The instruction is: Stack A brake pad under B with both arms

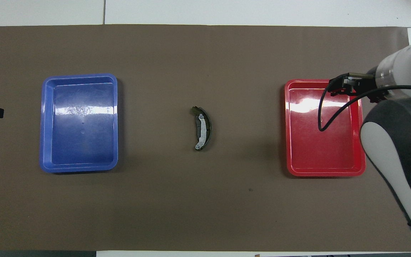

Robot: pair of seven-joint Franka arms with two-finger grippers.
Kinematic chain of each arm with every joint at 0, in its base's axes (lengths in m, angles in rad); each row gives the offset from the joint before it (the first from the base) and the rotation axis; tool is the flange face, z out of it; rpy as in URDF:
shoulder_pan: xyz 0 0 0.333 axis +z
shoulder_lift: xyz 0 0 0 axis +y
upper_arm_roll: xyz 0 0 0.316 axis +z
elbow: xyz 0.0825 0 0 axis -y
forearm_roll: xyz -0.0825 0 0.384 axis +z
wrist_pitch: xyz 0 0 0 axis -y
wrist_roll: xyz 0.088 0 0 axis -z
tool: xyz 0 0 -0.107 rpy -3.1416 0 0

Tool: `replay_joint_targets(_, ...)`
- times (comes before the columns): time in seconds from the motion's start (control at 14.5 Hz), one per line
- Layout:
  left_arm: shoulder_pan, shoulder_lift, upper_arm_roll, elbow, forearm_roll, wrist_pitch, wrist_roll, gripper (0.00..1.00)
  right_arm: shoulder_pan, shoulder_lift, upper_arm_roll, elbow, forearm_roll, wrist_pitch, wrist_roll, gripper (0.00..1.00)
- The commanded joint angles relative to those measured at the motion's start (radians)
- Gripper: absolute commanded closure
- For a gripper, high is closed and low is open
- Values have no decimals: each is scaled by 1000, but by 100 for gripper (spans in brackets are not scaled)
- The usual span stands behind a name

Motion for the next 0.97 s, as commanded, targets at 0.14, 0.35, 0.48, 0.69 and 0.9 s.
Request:
replay_joint_targets(0.14, 6, -15, -5, -6, 14, -11, -10, 0, -59, -69, -11, 34, 47, -185, -92, 0)
replay_joint_targets(0.35, 6, -15, -5, -6, 14, -11, -10, 0, -160, -44, 34, 111, 47, -259, -175, 0)
replay_joint_targets(0.48, 6, -15, -5, -6, 14, -11, -10, 0, -229, -44, 106, 110, 49, -247, -172, 0)
replay_joint_targets(0.69, 6, -15, -5, -6, 14, -11, -10, 0, -237, -54, 130, 91, 47, -243, -172, 0)
replay_joint_targets(0.9, 6, -15, -5, -6, 14, -11, -10, 0, -160, -50, 47, 93, 46, -239, -174, 0)
